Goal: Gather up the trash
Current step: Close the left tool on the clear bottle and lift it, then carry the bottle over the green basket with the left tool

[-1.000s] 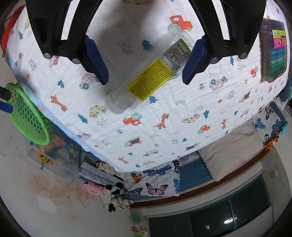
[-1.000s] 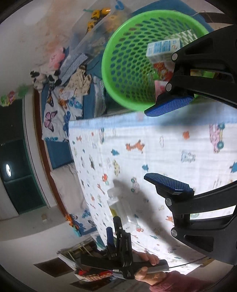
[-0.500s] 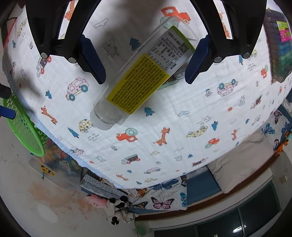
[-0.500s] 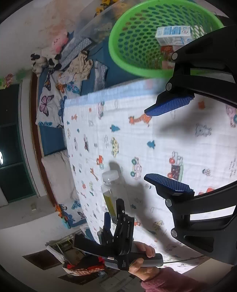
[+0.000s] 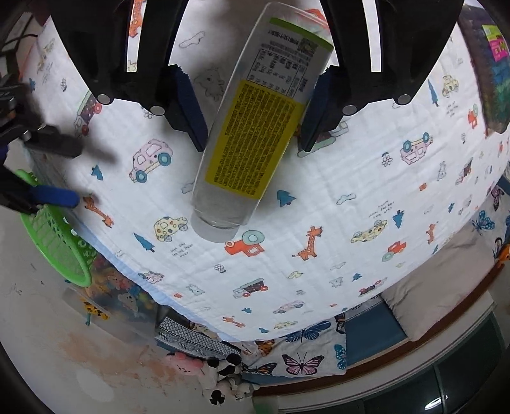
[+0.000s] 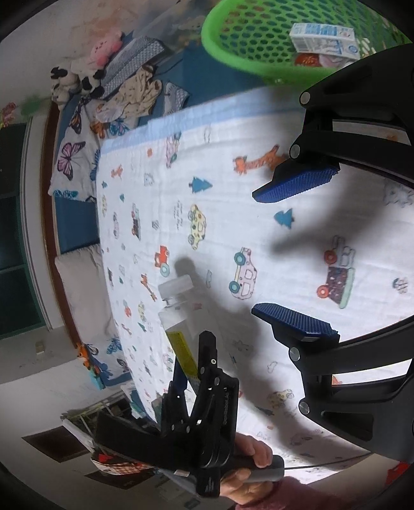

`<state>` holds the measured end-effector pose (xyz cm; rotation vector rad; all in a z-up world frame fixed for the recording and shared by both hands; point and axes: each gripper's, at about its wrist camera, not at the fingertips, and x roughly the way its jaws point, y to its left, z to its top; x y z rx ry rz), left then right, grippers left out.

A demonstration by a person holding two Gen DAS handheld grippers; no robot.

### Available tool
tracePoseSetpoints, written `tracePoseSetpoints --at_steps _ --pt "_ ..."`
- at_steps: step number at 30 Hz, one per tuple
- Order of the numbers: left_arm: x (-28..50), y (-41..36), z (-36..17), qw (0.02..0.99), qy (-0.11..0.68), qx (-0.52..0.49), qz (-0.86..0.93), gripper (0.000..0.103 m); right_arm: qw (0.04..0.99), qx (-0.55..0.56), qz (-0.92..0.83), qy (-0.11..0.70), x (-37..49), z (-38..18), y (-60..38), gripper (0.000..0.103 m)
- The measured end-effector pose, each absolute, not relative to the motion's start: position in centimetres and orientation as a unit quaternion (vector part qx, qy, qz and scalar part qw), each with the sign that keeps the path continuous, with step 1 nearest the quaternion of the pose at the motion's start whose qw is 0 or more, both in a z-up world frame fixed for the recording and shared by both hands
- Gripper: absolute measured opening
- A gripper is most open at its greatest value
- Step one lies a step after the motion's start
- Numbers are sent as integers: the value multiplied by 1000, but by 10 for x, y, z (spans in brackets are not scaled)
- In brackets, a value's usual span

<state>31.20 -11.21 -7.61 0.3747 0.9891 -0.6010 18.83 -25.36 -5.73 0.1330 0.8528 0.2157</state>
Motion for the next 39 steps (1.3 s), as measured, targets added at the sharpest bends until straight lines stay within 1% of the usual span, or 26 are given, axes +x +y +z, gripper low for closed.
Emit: tracePoseSetpoints --at_steps 5,9,11,17,21,29,39 --pt "315 -121 -82 819 468 178 -280 58 898 67 111 420 195 -65 -249 66" --pt "314 -127 -84 821 465 175 -280 48 896 71 114 423 195 -69 -249 64" --pt "310 -129 -83 827 460 175 -273 46 896 72 114 423 194 -69 -249 61" --pt "294 -127 -82 833 461 152 -264 45 896 79 116 421 181 -67 -251 56" --pt "274 -128 -76 835 457 132 -276 45 899 74 110 416 166 -63 -254 51" --pt "230 -150 -68 832 449 110 -308 45 906 85 81 406 124 -53 -285 50" --pt "190 -210 -52 819 430 115 -361 45 916 103 19 387 69 -40 -342 49"
